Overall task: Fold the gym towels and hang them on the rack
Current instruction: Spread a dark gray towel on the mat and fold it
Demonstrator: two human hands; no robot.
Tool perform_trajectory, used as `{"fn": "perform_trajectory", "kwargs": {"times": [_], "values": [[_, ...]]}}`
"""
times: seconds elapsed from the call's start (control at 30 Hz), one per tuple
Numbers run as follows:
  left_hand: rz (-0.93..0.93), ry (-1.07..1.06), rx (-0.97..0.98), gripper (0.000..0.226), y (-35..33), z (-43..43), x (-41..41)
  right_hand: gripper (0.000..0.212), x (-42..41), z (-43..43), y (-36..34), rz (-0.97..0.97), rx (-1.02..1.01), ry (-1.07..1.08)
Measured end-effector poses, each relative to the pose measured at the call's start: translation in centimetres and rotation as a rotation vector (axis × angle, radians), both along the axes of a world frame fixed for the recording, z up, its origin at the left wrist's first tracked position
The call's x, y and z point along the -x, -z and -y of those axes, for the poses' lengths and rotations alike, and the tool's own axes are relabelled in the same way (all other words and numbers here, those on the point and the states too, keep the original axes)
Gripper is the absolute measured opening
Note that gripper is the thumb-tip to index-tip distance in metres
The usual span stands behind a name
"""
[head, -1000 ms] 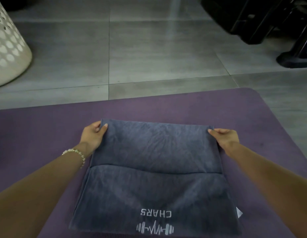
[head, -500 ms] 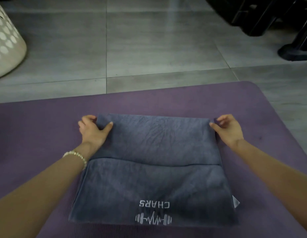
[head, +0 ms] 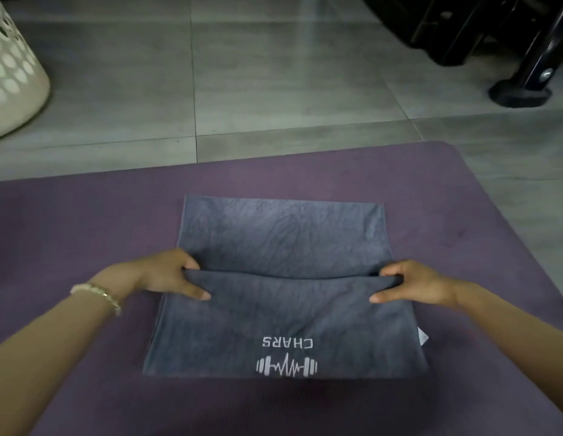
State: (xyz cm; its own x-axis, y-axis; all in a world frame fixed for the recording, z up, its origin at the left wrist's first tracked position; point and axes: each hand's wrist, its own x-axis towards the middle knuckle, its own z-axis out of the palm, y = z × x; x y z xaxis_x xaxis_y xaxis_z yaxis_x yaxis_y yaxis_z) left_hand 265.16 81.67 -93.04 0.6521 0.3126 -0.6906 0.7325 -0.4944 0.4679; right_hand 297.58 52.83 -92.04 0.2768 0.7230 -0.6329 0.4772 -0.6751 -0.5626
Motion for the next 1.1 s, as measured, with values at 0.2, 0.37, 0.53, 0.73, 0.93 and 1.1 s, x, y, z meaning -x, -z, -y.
{"fn": "perform_trajectory", "kwargs": {"times": [0.2,0.37,0.53,0.73,0.93,1.1], "values": [[0.424,-0.571,0.297,0.079,-4.2,-2.0,0.8,0.058,-1.7,-0.7,-3.2,-0.355,-0.274,0.490],[0.751,-1.149,0.263,0.044,-1.0,-1.8,-2.5,0.048,-3.3,-5.3,-0.1,-0.207,-0.500,0.935],[0.493,-1.040,-0.105,0.038,3.1,-0.9,-2.7,0.044,-1.9,-6.5,3.6,0.086,-0.275,0.966],[0.732,-1.100,-0.230,0.019,2.5,-1.4,-3.1,0.027,-2.3,-6.4,3.4,0.199,-0.514,0.995],[0.686,-1.177,-0.121,0.025,1.7,-1.5,-4.1,0.033,-3.2,-6.9,2.7,0.215,-0.447,1.001],[0.397,-1.087,-0.146,0.053,1.9,-1.0,-3.1,0.031,-2.7,-5.5,2.4,0.004,-0.267,0.947]]}}
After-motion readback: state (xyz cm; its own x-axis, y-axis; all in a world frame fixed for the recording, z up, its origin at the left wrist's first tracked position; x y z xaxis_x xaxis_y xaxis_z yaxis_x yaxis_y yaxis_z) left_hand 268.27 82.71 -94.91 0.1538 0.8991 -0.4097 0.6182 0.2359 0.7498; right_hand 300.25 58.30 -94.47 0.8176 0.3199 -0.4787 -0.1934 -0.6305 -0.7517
